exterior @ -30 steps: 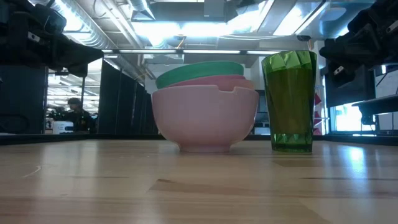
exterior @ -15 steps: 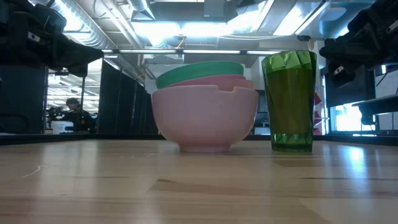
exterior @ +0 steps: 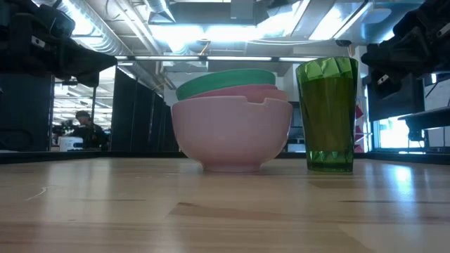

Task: Nest bowls inside each other
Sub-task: Return to Home Position

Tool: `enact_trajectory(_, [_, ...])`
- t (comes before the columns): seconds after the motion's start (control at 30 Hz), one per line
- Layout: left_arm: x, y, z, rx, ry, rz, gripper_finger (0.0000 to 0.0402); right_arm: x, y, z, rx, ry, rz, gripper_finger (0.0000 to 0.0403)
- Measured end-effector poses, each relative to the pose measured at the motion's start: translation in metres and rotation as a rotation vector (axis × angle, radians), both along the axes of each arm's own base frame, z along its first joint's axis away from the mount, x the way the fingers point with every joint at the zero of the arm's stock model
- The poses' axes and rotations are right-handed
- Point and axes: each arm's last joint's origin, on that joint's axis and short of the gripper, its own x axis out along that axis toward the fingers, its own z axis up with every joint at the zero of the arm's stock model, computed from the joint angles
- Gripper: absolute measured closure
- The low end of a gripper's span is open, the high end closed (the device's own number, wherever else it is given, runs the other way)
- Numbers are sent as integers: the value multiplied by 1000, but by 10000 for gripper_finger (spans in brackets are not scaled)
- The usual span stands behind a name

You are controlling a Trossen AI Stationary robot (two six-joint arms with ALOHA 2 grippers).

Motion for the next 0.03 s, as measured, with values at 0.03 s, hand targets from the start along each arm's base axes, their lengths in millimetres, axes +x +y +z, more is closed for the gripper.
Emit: enact_trajectory(0.03, [0,0,0,0,0,0,402,0,0,0,0,0,0,402])
